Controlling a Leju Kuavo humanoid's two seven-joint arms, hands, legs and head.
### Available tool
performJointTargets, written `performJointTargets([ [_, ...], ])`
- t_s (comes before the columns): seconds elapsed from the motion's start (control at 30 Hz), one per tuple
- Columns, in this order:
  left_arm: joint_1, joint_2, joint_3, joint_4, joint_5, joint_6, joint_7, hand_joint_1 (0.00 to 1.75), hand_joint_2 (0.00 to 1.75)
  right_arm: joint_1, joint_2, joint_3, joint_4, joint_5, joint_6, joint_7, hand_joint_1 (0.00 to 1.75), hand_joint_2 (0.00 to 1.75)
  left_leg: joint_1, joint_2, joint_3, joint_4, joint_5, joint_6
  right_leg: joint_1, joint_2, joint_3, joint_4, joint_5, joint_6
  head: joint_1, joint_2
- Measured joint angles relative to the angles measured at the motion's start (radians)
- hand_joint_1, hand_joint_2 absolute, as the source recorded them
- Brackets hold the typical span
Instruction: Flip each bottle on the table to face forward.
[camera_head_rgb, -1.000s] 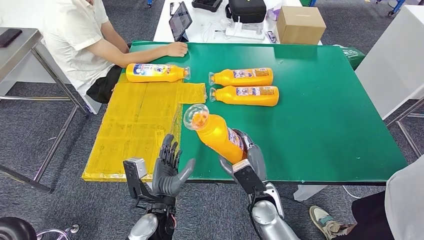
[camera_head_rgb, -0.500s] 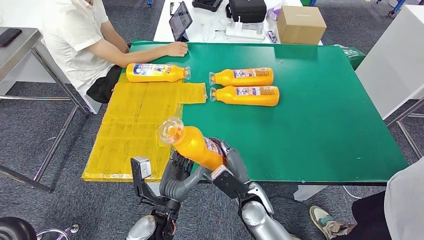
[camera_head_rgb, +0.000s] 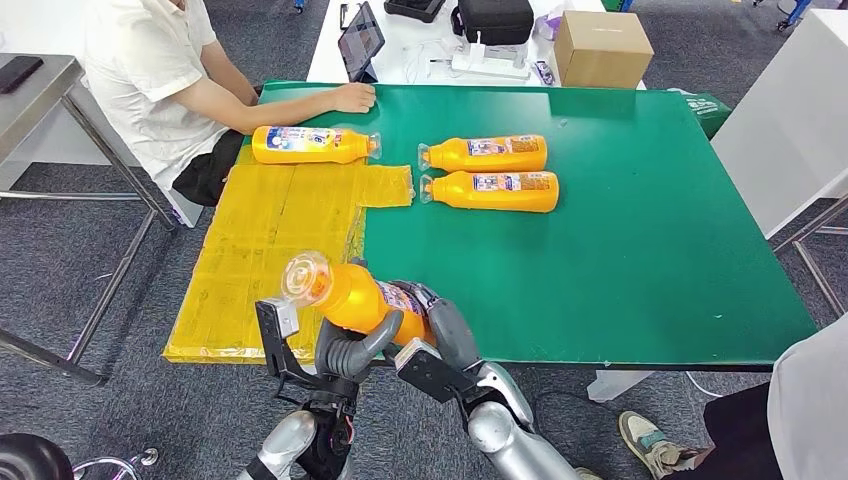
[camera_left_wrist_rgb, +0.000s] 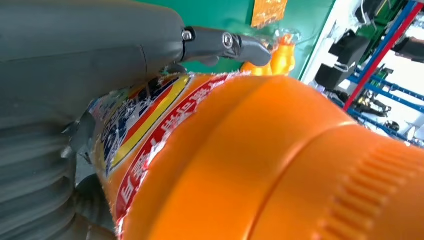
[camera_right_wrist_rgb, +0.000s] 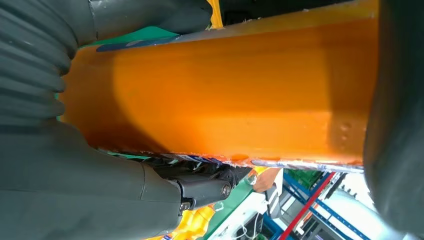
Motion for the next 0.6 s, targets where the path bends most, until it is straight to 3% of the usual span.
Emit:
performJointTargets([
  [0.3, -0.017, -0.021, 0.006, 0.031, -0.034, 0.042, -0.054, 0.00, 1.75, -0.015, 0.000, 0.028, 0.012, 0.005, 0.001, 0.012, 1.75, 1.75, 0.000, 0.000, 0.000, 0.000, 0.000, 0.000, 0.000, 0.000, -0.001, 0.000, 0.000, 0.000, 0.000, 0.000],
  [0.43, -0.019, -0.022, 0.006, 0.035, -0.037, 0.042, -0.057, 1.68, 1.75, -0.017, 0.000, 0.032, 0.014, 0.001, 0.001, 0.013, 1.75, 1.75, 0.000, 0.000, 0.000, 0.000, 0.000, 0.000, 0.000, 0.000, -0.001, 0.000, 0.000, 0.000, 0.000, 0.000],
  [0.53, -0.019, -0.022, 0.006, 0.036, -0.041, 0.042, -0.065, 1.75, 1.75, -0.019, 0.000, 0.033, 0.015, -0.002, 0.003, 0.014, 1.74, 1.75, 0.000, 0.000, 0.000, 0.000, 0.000, 0.000, 0.000, 0.000, -0.001, 0.000, 0.000, 0.000, 0.000, 0.000],
  [0.6, -0.018, -0.022, 0.008, 0.034, -0.044, 0.043, -0.075, 1.75, 1.75, -0.020, 0.000, 0.034, 0.015, -0.006, 0.006, 0.015, 1.61, 1.75, 0.000, 0.000, 0.000, 0.000, 0.000, 0.000, 0.000, 0.000, -0.001, 0.000, 0.000, 0.000, 0.000, 0.000],
])
